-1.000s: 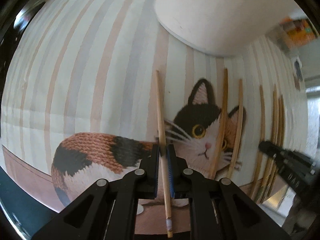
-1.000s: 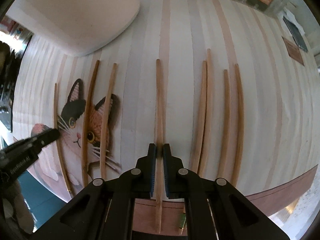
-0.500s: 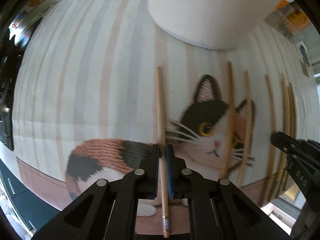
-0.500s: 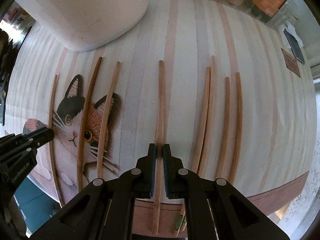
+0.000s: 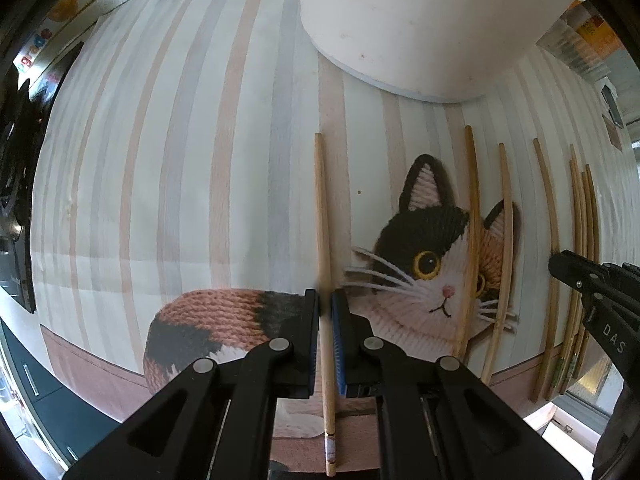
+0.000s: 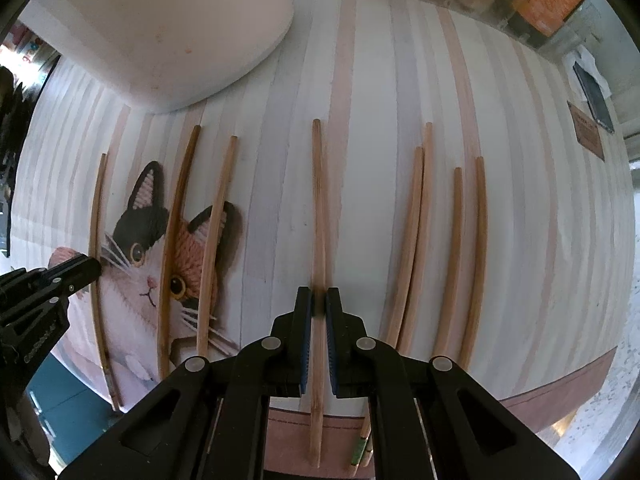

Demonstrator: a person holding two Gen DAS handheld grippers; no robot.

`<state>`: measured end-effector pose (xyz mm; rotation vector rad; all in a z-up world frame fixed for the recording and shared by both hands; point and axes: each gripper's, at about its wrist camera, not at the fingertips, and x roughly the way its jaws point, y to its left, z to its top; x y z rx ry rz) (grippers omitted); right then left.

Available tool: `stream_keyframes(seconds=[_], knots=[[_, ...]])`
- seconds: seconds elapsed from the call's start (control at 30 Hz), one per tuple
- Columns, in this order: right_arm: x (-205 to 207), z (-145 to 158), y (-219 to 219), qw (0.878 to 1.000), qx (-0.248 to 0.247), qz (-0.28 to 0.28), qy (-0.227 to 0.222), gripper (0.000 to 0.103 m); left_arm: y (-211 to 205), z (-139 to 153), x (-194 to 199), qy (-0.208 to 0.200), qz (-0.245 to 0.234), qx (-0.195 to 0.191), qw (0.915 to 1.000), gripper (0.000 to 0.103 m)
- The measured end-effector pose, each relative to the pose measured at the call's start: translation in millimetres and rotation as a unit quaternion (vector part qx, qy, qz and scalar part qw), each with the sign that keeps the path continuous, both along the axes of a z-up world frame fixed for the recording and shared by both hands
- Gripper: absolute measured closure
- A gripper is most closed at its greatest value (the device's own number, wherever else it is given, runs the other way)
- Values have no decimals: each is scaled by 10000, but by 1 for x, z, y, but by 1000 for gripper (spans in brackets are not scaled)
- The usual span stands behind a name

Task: Organize utensils
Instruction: 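Lift both chopsticks and carry them over the cream holder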

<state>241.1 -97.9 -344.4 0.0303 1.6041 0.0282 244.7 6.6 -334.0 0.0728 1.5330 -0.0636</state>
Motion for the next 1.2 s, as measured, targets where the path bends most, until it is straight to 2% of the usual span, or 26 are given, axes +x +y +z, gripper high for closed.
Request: stream_keyframes(seconds=[0.1, 0.2, 0.27, 0.47, 0.6, 0.73, 0.8, 0.83, 0.87, 0.9, 0.93, 0.97, 1.0, 1.03, 1.1, 1.2], knots=[[0, 0, 0, 9998, 100, -180, -30, 96, 7, 4, -6, -169, 121, 103, 9997, 99], [-2, 2, -15, 9976, 351, -587, -117, 96, 15, 27, -9, -548, 310, 63, 9980, 99], [-3, 12, -24, 9952, 474, -787, -333, 96, 22, 50, -12, -945, 458, 8, 9945, 99], [1, 56, -47, 9819, 807, -1328, -1080, 96, 42, 114, -20, -1873, 890, -173, 9781, 99], [3, 78, -54, 9726, 951, -1548, -1453, 96, 57, 150, -15, -2311, 1140, -404, 9654, 99], [9, 112, -64, 9584, 1162, -1783, -1903, 96, 74, 197, -10, -2830, 1385, -680, 9466, 99], [17, 139, -72, 9472, 1344, -1933, -2175, 96, 82, 225, -6, -3148, 1512, -914, 9326, 99], [26, 164, -78, 9335, 1545, -2087, -2471, 96, 84, 242, -3, -3357, 1582, -1097, 9221, 99], [26, 164, -78, 9335, 1545, -2087, -2471, 96, 85, 256, 0, -3502, 1636, -1261, 9136, 99], [29, 172, -82, 9283, 1618, -2137, -2577, 96, 87, 267, 3, -3628, 1682, -1446, 9051, 99], [45, 204, -84, 9093, 1862, -2274, -2945, 96, 87, 276, 7, -3721, 1703, -1592, 8985, 99], [45, 204, -84, 9093, 1862, -2274, -2945, 96, 86, 288, 13, -3850, 1737, -1739, 8896, 99], [52, 212, -84, 9043, 1920, -2296, -3045, 96, 86, 296, 18, -3958, 1750, -1849, 8823, 99], [74, 240, -84, 8888, 2057, -2331, -3367, 96, 82, 305, 28, -4087, 1730, -1969, 8742, 99], [81, 248, -82, 8856, 2063, -2322, -3453, 96, 77, 315, 40, -4291, 1749, -2033, 8625, 99], [113, 270, -76, 8713, 2058, -2335, -3794, 96, 67, 322, 69, -4505, 1717, -2157, 8491, 99]])
